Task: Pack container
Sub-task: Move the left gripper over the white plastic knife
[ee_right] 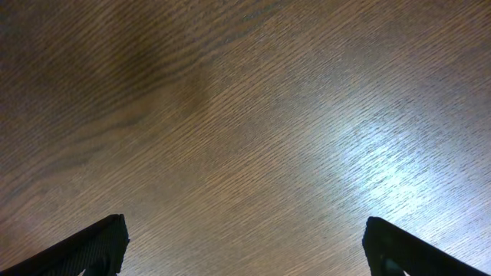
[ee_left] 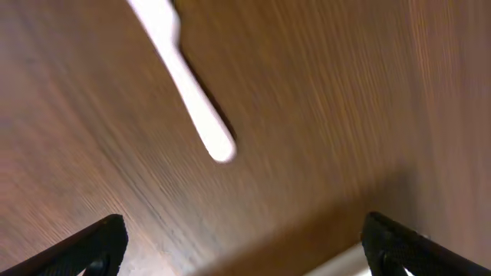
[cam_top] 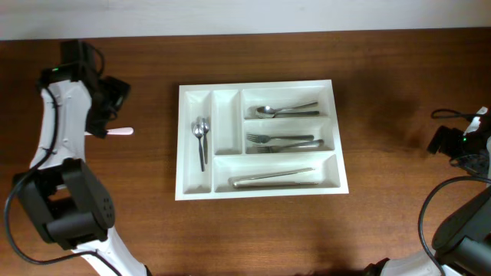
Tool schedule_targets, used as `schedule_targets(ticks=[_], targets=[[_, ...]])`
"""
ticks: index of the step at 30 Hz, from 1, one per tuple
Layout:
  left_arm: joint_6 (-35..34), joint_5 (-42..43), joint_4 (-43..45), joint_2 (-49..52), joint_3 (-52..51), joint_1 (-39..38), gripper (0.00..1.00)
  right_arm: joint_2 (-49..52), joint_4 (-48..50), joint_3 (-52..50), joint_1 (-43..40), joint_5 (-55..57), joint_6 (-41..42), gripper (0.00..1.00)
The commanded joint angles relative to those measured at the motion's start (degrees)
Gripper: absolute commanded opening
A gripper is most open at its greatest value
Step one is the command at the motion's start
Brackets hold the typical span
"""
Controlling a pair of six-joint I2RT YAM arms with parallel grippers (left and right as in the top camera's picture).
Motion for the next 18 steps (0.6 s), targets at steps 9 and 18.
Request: schedule_targets(ticks=[9, 18], targets=[[-8.0, -0.5, 2.0, 8.8, 0.7, 4.0, 0.99, -0.9, 0.0, 0.1, 0.0, -0.3, 0.5, 0.99], [-9.3, -0.4, 2.2, 10.9, 0.7, 6.3, 0.99, -0.9, 0.0, 0.1, 0.0, -0.3, 0.5, 0.99]])
